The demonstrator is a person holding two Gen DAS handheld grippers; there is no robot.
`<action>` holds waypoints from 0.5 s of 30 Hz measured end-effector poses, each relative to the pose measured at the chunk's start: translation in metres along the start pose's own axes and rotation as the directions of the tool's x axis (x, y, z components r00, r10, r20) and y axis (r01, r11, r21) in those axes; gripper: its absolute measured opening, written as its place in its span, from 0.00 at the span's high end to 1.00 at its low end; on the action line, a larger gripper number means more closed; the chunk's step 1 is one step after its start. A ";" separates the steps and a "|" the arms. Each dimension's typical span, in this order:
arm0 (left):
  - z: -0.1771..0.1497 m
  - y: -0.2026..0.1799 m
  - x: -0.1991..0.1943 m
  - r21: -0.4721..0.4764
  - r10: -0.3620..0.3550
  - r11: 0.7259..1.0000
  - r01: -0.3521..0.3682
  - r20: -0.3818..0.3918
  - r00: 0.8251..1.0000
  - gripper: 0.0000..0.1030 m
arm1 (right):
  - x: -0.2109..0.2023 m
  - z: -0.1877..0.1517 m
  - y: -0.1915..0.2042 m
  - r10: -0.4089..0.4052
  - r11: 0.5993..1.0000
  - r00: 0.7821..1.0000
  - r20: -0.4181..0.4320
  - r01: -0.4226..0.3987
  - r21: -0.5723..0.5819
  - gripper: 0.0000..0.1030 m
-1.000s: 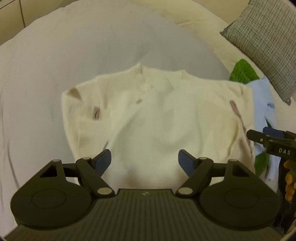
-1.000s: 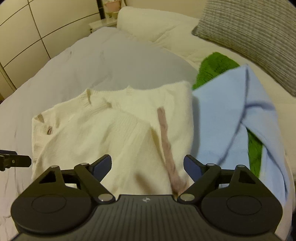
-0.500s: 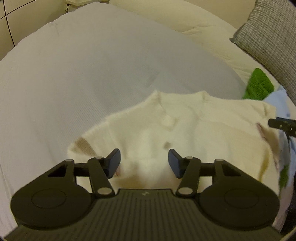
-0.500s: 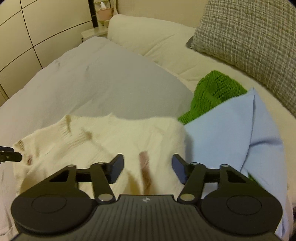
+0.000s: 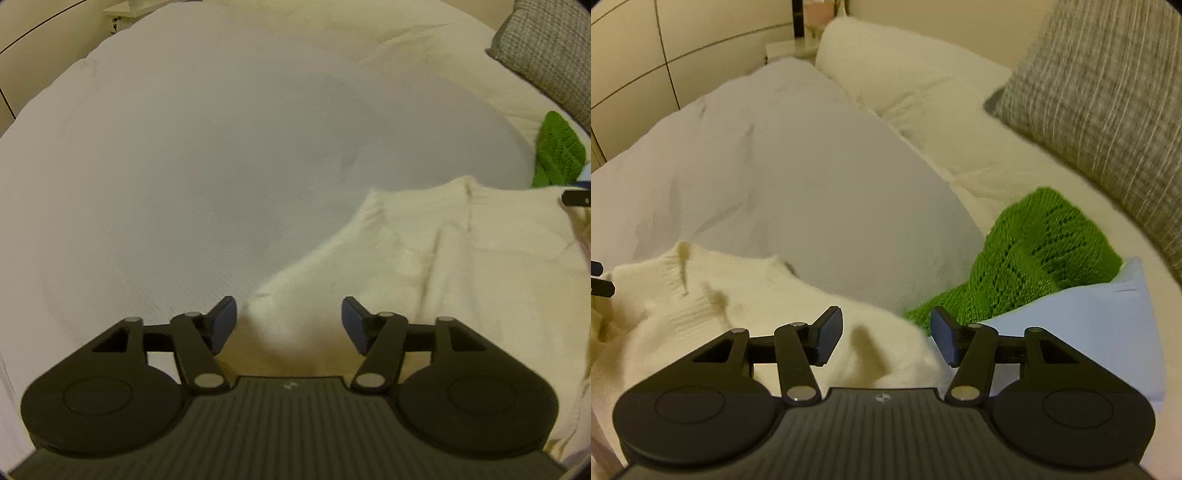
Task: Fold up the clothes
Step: 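Lower both tools onto the cream sweater and close on its collar edge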
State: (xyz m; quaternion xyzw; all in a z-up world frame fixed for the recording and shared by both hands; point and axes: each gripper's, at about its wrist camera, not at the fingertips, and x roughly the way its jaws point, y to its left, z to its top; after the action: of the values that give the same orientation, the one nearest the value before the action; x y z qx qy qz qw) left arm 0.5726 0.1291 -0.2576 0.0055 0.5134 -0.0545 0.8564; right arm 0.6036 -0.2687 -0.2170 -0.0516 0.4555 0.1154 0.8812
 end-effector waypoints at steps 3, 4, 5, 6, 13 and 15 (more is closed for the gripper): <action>0.001 0.009 0.014 0.010 0.000 1.000 0.000 -0.010 1.000 0.38 | 0.013 -0.003 -0.008 0.063 0.997 0.997 -0.042 -0.062 0.035 0.44; 0.000 0.010 0.020 0.009 -0.014 1.000 0.014 -0.022 1.000 0.38 | 0.017 -0.004 -0.009 0.078 0.996 0.995 -0.055 -0.075 0.046 0.44; 0.000 0.011 0.026 0.006 -0.034 0.999 0.034 -0.036 0.999 0.40 | 0.020 -0.006 -0.010 0.093 0.994 0.994 -0.064 -0.089 0.058 0.44; -0.001 0.011 0.031 0.009 -0.052 0.999 0.053 -0.050 0.997 0.41 | 0.023 -0.007 -0.012 0.108 0.992 0.992 -0.069 -0.103 0.070 0.44; -0.019 -0.009 0.014 0.072 -0.067 0.995 0.067 0.007 0.998 0.83 | 0.019 -0.014 -0.014 0.142 0.985 0.988 -0.061 -0.135 0.111 0.75; -0.029 -0.015 -0.008 0.093 -0.077 0.993 0.072 0.052 0.996 0.84 | 0.005 -0.013 -0.011 0.147 0.985 0.989 -0.025 -0.144 0.099 0.86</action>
State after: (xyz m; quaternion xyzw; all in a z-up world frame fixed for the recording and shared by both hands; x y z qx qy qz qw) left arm 0.5417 0.1169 -0.2638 0.0238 0.4863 -0.1097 0.8665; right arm 0.5990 -0.2807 -0.2287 0.0225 0.4772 0.1563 0.8645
